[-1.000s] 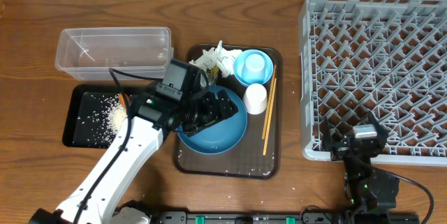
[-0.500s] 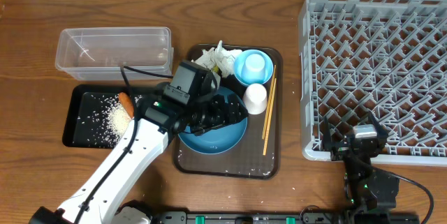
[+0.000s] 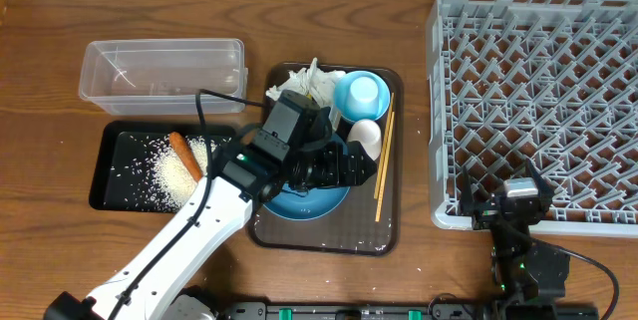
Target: Sort waste into correct bins and load items into the dishwasher rack
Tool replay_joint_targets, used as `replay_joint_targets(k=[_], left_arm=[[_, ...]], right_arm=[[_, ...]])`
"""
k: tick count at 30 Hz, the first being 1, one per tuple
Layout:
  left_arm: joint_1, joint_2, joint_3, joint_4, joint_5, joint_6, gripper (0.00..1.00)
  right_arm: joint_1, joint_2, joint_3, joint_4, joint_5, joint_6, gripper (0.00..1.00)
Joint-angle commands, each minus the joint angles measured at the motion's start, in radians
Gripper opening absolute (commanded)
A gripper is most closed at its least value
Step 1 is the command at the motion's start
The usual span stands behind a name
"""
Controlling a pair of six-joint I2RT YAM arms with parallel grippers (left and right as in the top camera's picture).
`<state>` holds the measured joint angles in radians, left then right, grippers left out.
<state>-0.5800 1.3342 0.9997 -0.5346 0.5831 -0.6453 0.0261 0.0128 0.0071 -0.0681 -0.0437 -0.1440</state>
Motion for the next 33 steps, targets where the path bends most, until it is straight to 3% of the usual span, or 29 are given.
replay_joint_targets(k=[1,7,26,33], left_arm=[[-0.009,0.001,0.018,0.002,-0.018,0.046,0.93],[-0.035,0.002,0.018,-0.006,-0.02,0.174,0.93],[-0.035,0.005,0.018,0.044,-0.123,0.179,0.93],[-0.032,0.008,0.018,0.044,-0.128,0.29,0.94]], right_arm=[[0.014,-0.002,-0.002,-0.004,0.01,-0.011,0.99],[0.014,-0.002,-0.002,-0.004,0.01,-0.01,0.99],[0.014,-0.002,-0.001,-0.004,0.01,-0.011,0.99],[0.014,-0.002,-0.001,-0.004,0.01,-0.01,0.99]])
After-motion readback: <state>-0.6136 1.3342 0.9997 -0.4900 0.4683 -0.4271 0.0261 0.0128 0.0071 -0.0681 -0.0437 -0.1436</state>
